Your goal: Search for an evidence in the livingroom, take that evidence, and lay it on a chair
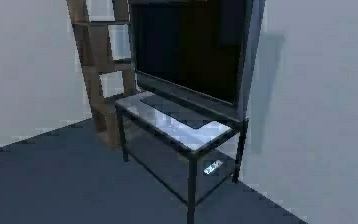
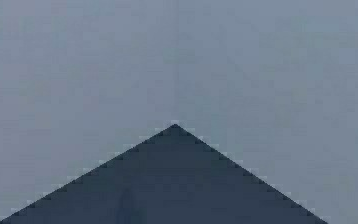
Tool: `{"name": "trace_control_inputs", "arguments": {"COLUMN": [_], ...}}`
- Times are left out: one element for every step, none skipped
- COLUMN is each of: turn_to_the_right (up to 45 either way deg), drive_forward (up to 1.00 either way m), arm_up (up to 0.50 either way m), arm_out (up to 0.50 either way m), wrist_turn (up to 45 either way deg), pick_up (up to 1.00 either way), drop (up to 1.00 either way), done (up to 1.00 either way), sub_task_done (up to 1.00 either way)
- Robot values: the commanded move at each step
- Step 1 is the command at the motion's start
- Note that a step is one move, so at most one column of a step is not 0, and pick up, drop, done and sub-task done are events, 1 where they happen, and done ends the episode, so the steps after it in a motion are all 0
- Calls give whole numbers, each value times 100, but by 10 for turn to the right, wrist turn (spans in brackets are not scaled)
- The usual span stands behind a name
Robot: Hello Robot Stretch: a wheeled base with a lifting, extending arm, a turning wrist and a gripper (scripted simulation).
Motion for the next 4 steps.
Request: {"name": "trace_control_inputs", "arguments": {"turn_to_the_right": [-420,0,-450,-60], "drive_forward": [0,90,0,0], "arm_up": [0,0,0,0], "arm_out": [0,0,0,0], "wrist_turn": [0,0,0,0], "pick_up": [0,0,0,0], "drop": [0,0,0,0], "done": [0,0,0,0], "sub_task_done": [0,0,0,0]}}
